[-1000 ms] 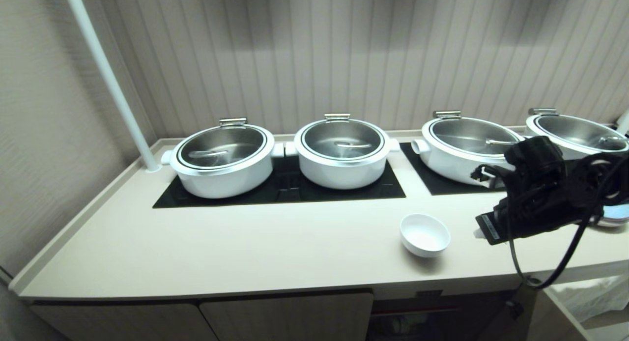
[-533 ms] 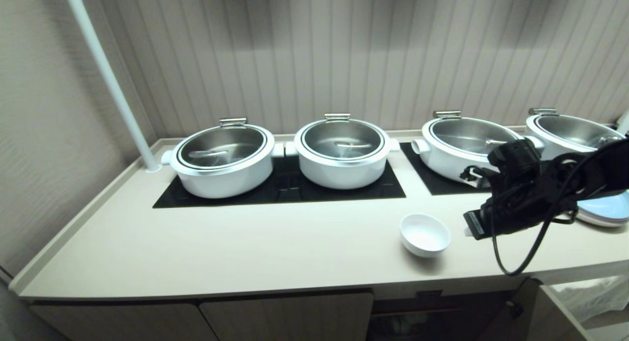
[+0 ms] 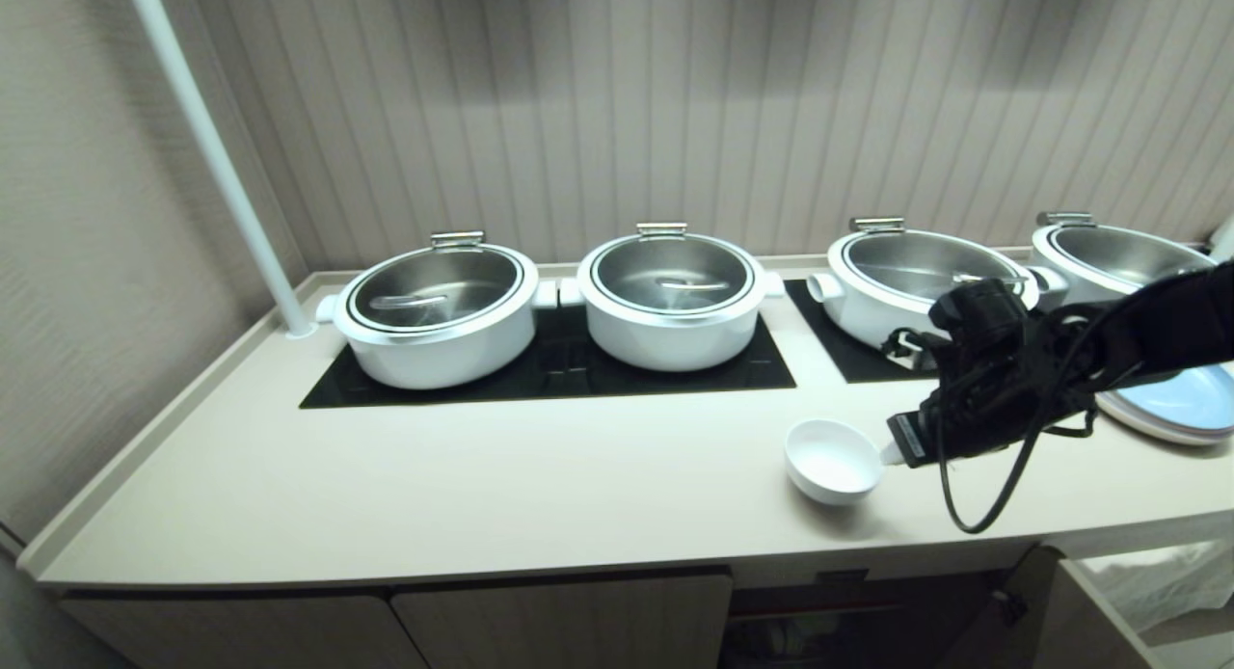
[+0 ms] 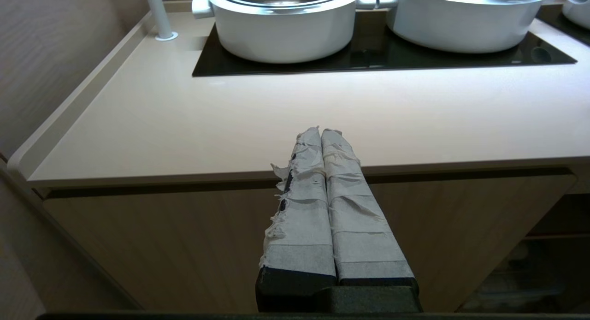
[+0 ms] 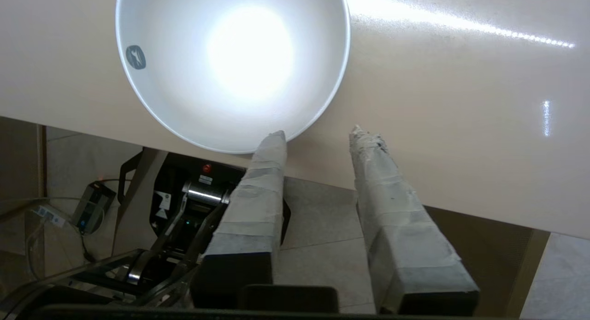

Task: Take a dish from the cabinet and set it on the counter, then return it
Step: Pick up the bowl from the table

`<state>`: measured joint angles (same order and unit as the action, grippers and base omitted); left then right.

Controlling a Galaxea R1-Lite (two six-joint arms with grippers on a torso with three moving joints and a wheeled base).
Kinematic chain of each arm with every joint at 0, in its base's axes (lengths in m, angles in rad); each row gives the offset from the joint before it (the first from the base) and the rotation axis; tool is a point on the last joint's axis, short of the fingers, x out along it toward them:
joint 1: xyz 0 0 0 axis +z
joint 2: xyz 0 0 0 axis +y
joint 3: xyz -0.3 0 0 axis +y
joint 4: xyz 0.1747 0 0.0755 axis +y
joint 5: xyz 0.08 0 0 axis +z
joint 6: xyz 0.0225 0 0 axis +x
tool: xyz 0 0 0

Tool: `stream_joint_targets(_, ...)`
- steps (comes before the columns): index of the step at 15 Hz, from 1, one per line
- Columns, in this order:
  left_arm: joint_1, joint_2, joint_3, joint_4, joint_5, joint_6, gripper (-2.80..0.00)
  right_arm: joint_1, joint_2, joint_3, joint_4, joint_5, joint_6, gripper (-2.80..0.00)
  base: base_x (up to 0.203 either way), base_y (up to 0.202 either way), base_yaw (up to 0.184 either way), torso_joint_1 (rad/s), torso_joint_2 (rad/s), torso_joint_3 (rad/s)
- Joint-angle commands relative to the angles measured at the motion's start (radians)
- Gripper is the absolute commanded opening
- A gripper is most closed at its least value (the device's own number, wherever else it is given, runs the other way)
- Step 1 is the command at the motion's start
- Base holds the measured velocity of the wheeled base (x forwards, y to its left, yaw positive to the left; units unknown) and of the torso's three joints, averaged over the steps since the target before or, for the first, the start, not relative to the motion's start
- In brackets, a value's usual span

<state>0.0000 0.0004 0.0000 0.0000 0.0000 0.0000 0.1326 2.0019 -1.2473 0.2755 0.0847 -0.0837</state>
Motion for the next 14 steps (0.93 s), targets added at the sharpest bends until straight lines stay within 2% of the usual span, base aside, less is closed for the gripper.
stream_joint_targets(1,0.000,0.000,0.000,0.000,0.000,0.000,-2.80,0.008,0.014,-0.007,-0.002,0.001,0.015,0.00,0.000,0.000,0.000,0.000,0.00,0.000)
stream_joint_targets(3,0.000,0.000,0.000,0.000,0.000,0.000,-2.80,0.015,0.015,-0.009,-0.008,-0.003,0.042,0.00,0.000,0.000,0.000,0.000,0.00,0.000)
stream_joint_targets(14,0.000,0.000,0.000,0.000,0.000,0.000,-2.80,0.010,0.116,-0.091,-0.012,-0.003,0.041,0.00,0.000,0.000,0.000,0.000,0.00,0.000)
